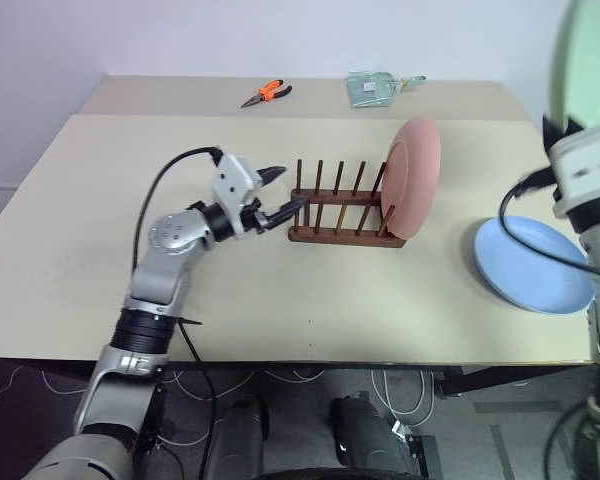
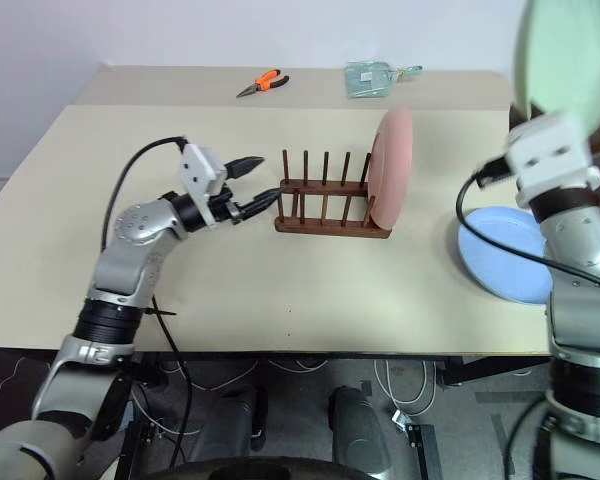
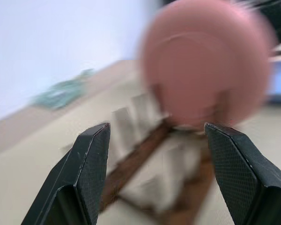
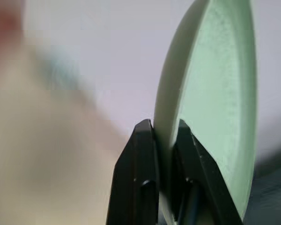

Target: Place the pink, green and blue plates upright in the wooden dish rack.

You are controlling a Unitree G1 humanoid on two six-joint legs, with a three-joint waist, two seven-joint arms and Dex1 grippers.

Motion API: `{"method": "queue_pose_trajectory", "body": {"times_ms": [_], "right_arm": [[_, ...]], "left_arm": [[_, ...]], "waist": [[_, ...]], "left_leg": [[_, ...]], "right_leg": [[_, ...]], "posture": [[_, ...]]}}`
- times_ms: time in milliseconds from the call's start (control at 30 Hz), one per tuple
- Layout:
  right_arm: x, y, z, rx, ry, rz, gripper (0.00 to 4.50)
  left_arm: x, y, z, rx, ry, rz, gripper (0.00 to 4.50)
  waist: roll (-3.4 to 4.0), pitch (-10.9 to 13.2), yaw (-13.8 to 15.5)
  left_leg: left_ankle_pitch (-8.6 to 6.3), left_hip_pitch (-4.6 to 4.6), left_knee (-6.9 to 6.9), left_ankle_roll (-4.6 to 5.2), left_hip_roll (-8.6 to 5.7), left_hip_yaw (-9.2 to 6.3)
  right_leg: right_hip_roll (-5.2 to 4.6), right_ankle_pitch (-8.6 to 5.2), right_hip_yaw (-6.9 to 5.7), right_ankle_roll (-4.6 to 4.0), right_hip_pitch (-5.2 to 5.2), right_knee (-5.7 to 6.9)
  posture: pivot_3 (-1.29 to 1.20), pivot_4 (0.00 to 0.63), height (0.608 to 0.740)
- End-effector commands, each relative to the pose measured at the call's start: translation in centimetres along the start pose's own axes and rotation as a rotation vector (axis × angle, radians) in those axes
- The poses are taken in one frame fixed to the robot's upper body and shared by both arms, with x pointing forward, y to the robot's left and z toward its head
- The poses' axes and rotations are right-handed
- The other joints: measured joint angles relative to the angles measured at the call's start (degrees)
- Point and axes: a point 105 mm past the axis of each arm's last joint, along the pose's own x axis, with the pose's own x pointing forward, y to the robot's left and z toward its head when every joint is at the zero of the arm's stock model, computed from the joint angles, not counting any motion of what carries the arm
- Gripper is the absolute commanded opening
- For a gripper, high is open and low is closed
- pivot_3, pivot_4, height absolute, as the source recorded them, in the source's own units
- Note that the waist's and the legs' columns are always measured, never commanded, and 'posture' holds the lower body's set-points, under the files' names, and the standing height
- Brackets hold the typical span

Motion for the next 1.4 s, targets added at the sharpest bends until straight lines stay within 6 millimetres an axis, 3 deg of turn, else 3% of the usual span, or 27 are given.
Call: {"method": "queue_pose_trajectory", "body": {"times_ms": [33,167,233,333,433,667,767,1033,1133,1333,1400], "right_arm": [[-0.3,1.1,6.3,0.351,-0.202,0.081,0.06],[-1.1,6.4,9.9,0.819,-0.277,0.361,0.06],[-1.2,8.7,9.8,1.018,-0.229,0.416,0.06],[-1.2,11.1,8.7,1.154,-0.129,0.423,0.06],[-1.0,12.8,6.9,1.156,-0.031,0.392,0.06],[-0.4,13.7,4.4,1.124,0.063,0.356,0.06],[0.1,14.1,2.6,1.088,0.132,0.324,0.06],[0.5,14.7,0.8,1.04,0.202,0.338,0.06],[0.8,14.8,0.5,1.027,0.215,0.342,1.12],[1.5,14.3,1.1,0.916,0.173,0.346,3.97],[1.7,13.7,1.8,0.806,0.133,0.369,3.97]], "left_arm": [[-0.5,1.6,0.5,0.044,-0.024,0.027,3.28],[-0.6,2.3,0.0,0.028,-0.018,0.032,3.28],[-0.7,2.1,-0.1,0.023,-0.017,0.023,3.28],[-0.9,1.5,-0.3,0.009,-0.011,-0.003,3.28],[-1.4,0.5,-0.7,-0.019,0.008,-0.052,3.28],[-2.4,-1.4,-1.0,-0.086,0.054,-0.142,3.28],[-2.4,-1.8,-1.0,-0.095,0.06,-0.151,3.28],[-2.2,-2.1,-0.8,-0.1,0.058,-0.158,3.28],[-2.1,-2.3,-0.7,-0.099,0.056,-0.162,3.28],[-2.1,-2.5,-0.7,-0.102,0.055,-0.167,3.28],[-2.0,-2.5,-0.7,-0.103,0.056,-0.169,3.28]], "waist": [[-0.02,0.01,0.19],[-0.18,0.0,0.65],[-0.18,0.0,0.28],[-0.17,0.0,0.12],[-0.16,-0.01,0.08],[-0.15,0.0,0.05],[-0.15,0.0,0.09],[-0.15,0.0,0.06],[-0.15,0.0,0.04],[-0.15,0.0,0.06],[-0.15,0.0,0.05]], "left_leg": [[0.0,0.0,0.01,0.0,0.0,0.0],[0.0,-0.09,0.01,0.01,-0.01,-0.02],[-0.01,-0.09,0.0,0.02,0.0,-0.02],[-0.01,-0.08,0.0,0.02,0.01,-0.02],[-0.01,-0.09,-0.01,0.02,0.01,-0.01],[-0.01,-0.09,-0.01,0.02,0.02,0.0],[-0.01,-0.09,0.0,0.02,0.02,0.01],[-0.01,-0.09,-0.02,0.02,0.02,0.01],[-0.01,-0.09,-0.02,0.02,0.02,0.01],[-0.01,-0.09,-0.02,0.02,0.02,0.01],[-0.01,-0.1,-0.02,0.02,0.02,0.03]], "right_leg": [[-0.02,0.0,-0.02,-0.01,0.0,-0.01],[-0.13,-0.1,-0.13,-0.18,0.05,-0.08],[-0.13,-0.09,-0.14,-0.19,0.04,-0.07],[-0.12,-0.09,-0.12,-0.19,-0.01,0.01],[-0.11,-0.09,-0.12,-0.19,-0.03,0.01],[-0.09,-0.09,-0.11,-0.21,-0.05,0.01],[-0.1,-0.1,-0.11,-0.21,-0.05,0.01],[-0.08,-0.09,-0.11,-0.21,-0.07,0.01],[-0.07,-0.1,-0.11,-0.21,-0.08,0.01],[-0.08,-0.1,-0.11,-0.21,-0.08,0.0],[-0.08,-0.1,-0.1,-0.21,-0.09,-0.01]], "posture": [[0.0,0.15,0.726],[0.0,0.15,0.726],[0.0,0.15,0.726],[0.0,0.15,0.726],[0.0,0.15,0.726],[0.0,0.15,0.726],[0.0,0.15,0.726],[0.0,0.15,0.726],[0.0,0.15,0.726],[0.0,0.15,0.726],[0.0,0.15,0.726]]}}
